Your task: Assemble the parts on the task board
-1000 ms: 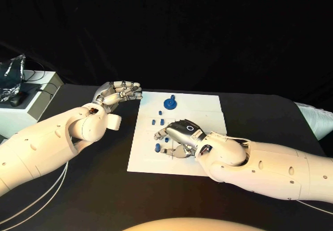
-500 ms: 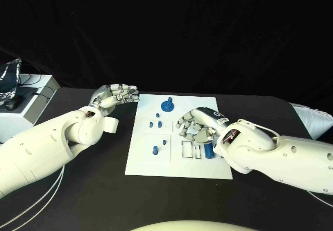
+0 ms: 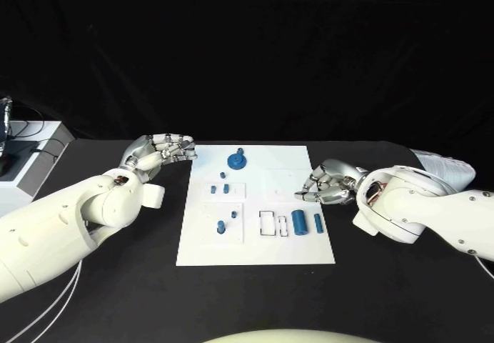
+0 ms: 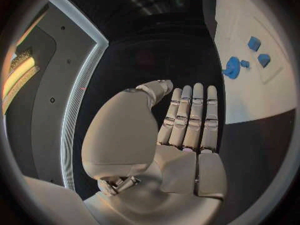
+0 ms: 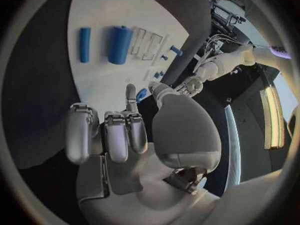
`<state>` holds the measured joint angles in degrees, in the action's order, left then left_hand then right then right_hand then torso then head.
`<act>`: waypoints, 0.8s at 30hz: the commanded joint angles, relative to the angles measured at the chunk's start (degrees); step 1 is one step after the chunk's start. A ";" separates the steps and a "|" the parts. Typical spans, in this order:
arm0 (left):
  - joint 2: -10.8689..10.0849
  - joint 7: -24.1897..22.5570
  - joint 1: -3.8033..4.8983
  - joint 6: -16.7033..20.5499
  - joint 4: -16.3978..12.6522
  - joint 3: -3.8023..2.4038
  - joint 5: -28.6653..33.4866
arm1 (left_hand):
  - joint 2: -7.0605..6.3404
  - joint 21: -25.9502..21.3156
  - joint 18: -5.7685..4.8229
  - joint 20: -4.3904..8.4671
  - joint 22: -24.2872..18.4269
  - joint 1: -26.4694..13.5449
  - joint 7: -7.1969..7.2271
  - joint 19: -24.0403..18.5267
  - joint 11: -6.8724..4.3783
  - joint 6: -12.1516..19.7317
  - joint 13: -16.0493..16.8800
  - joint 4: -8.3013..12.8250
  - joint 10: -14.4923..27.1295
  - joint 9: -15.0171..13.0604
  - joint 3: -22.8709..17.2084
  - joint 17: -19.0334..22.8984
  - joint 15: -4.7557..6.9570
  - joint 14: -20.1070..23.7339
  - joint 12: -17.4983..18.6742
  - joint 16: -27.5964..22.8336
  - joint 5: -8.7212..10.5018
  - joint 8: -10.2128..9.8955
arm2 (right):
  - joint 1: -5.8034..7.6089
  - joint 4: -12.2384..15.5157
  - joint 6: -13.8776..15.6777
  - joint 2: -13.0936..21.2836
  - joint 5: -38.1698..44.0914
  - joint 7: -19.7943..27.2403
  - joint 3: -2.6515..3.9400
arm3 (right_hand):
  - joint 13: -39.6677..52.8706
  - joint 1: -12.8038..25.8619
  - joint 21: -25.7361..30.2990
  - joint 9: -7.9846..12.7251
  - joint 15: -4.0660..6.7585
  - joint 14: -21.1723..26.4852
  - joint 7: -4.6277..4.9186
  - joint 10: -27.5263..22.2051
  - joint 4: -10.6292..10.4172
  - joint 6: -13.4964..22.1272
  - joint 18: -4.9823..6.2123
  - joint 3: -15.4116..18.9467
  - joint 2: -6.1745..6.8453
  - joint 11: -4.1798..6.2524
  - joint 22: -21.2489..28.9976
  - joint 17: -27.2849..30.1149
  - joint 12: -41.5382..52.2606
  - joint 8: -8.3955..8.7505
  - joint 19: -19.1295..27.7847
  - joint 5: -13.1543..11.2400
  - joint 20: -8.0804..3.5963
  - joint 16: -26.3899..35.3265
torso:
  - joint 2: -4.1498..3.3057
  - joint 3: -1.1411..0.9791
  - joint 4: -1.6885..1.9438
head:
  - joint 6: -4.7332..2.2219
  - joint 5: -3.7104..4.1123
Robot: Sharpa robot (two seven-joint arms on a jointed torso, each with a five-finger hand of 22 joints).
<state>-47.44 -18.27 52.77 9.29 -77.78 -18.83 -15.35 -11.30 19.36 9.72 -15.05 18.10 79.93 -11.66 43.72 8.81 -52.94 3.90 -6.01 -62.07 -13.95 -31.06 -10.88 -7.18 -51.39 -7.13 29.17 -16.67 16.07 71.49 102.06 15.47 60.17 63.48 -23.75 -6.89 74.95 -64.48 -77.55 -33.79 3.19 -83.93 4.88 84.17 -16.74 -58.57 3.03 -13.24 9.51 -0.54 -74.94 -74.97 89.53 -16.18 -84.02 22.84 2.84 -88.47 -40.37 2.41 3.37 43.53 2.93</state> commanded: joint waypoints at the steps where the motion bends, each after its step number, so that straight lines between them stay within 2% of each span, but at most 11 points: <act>1: -0.08 -1.23 -0.20 -2.10 -0.53 -0.04 0.38 | -0.08 -0.31 0.61 0.04 -0.08 -0.53 0.10 0.39 0.07 -0.11 -0.09 -0.07 -0.44 0.04 0.31 -0.07 0.06 0.05 0.04 -0.22 0.14 0.15 | 0.07 0.54 -7.66 0.57 -1.85 -11.45 -0.13 | 15.05 1.26 -0.97 -1.48 0.34 -5.27 -0.15 5.83 -0.05 0.52 -0.91 1.07 -0.04 0.23 -11.02 -11.02 0.47 -0.90 -3.75 0.14 -0.49 -0.42 | 0.41 -0.04 -0.21 | 0.12 0.47; 3: -0.18 -1.27 -0.35 -2.17 -0.73 -0.04 0.40 | -0.08 -0.31 0.61 0.04 -0.08 -0.53 0.10 0.39 0.07 -0.11 -0.09 -0.07 -0.44 0.04 0.31 -0.07 0.06 0.05 0.04 -0.22 0.14 0.15 | 0.08 0.67 -8.95 0.79 -1.38 -13.34 -0.29 | 15.05 1.72 -1.51 -2.29 0.40 -5.34 -0.26 5.83 -0.06 0.63 -1.00 1.55 -0.16 0.31 -11.25 -11.36 0.47 -1.39 -3.85 0.10 -0.53 -0.52 | 0.48 -0.02 -0.26 | 0.19 0.53; 6: -0.27 -1.34 -0.48 -2.43 -0.99 -0.04 0.41 | -0.08 -0.31 0.61 0.04 -0.08 -0.53 0.10 0.39 0.07 -0.11 -0.09 -0.07 -0.44 0.04 0.31 -0.07 0.06 0.05 0.04 -0.22 0.14 0.15 | 0.05 0.79 -11.23 0.87 -0.75 -15.06 -0.50 | 15.05 2.40 -2.03 -3.30 0.48 -5.43 -0.38 5.83 -0.10 0.82 -1.09 2.12 -0.47 0.42 -11.48 -11.82 0.47 -1.98 -3.95 -0.10 -0.59 -0.66 | 0.60 0.15 -0.32 | 0.37 0.62; 9: -0.35 -1.42 -0.56 -2.84 -1.22 -0.04 0.42 | -0.35 -0.58 0.58 -0.01 -0.24 -0.74 0.06 0.34 0.13 0.11 -0.13 -0.20 -0.27 0.13 0.48 -0.18 0.00 0.23 0.27 -0.41 0.11 0.08 | -0.03 0.74 -12.69 0.53 -0.22 -16.04 -0.70 | 15.05 3.46 -2.29 -4.29 0.50 -5.47 -0.38 5.83 -0.11 1.45 -1.14 2.60 -1.36 0.42 -11.64 -12.05 0.47 -2.30 -3.99 -0.84 -0.63 -0.72 | 0.68 0.28 -0.37 | 0.46 0.64; 12: -0.41 -1.42 -0.60 -3.05 -1.37 -0.04 0.42 | -0.38 -0.68 0.57 -0.04 -0.30 -0.79 0.05 0.31 0.16 0.15 -0.15 -0.25 -0.19 0.15 0.51 -0.21 -0.03 0.31 0.36 -0.48 0.09 0.07 | -0.14 0.63 -12.83 -0.07 0.02 -16.45 -0.83 | 15.05 3.60 -2.34 -4.44 0.49 -5.48 -0.37 5.83 -0.10 1.53 -1.15 2.66 -1.51 0.41 -11.66 -12.12 0.47 -2.34 -4.00 -0.90 -0.62 -0.74 | 0.71 0.36 -0.38 | 0.67 0.71; 19: -0.48 -1.35 -0.67 -4.10 -1.60 -0.04 0.38 | -0.55 -1.05 0.55 -0.13 -0.51 -0.75 -0.09 0.22 0.30 0.43 -0.17 -0.26 0.18 0.28 0.59 -0.34 -0.19 0.82 0.69 -0.70 0.02 -0.02 | -0.92 -0.15 -11.90 -2.37 0.26 -16.80 -0.98 | 15.05 5.08 -2.95 -5.97 0.59 -5.56 -0.59 5.83 -0.11 1.49 -1.26 3.70 -1.82 0.57 -11.94 -12.52 0.47 -3.19 -4.11 -1.14 -0.67 -0.85 | 0.74 0.48 -0.30 | 0.59 0.85; 24: -0.55 -1.41 -0.69 -4.27 -1.69 -0.04 0.36 | -0.56 -1.16 0.55 -0.16 -0.58 -0.66 -0.19 0.22 0.37 0.55 -0.17 -0.22 0.29 0.33 0.58 -0.40 -0.24 0.96 0.78 -0.74 -0.01 -0.07 | -1.40 -0.65 -10.99 -3.68 0.32 -16.83 -1.01 | 15.05 5.72 -3.12 -6.79 0.68 -5.61 -0.73 5.83 -0.14 1.47 -1.29 4.26 -1.96 0.69 -12.04 -12.77 0.47 -3.64 -4.14 -1.41 -0.74 -0.92 | 0.58 0.37 -0.29 | 0.67 0.80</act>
<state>-47.99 -18.74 52.09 6.61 -79.26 -18.84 -15.28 -11.70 18.39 9.72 -15.05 17.57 79.53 -11.88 43.72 9.03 -52.73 3.81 -6.33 -61.85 -13.66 -30.74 -11.23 -7.29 -50.86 -6.60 28.68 -16.67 16.06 70.24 101.54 4.95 56.80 63.00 -39.17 -7.88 74.93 -59.15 -80.44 -40.51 3.59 -83.95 4.43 84.01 -16.86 -57.33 2.40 -9.34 7.50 -0.39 -74.93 -74.96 89.73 -19.51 -84.00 21.72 2.46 -89.10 -39.67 2.84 3.07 44.16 3.77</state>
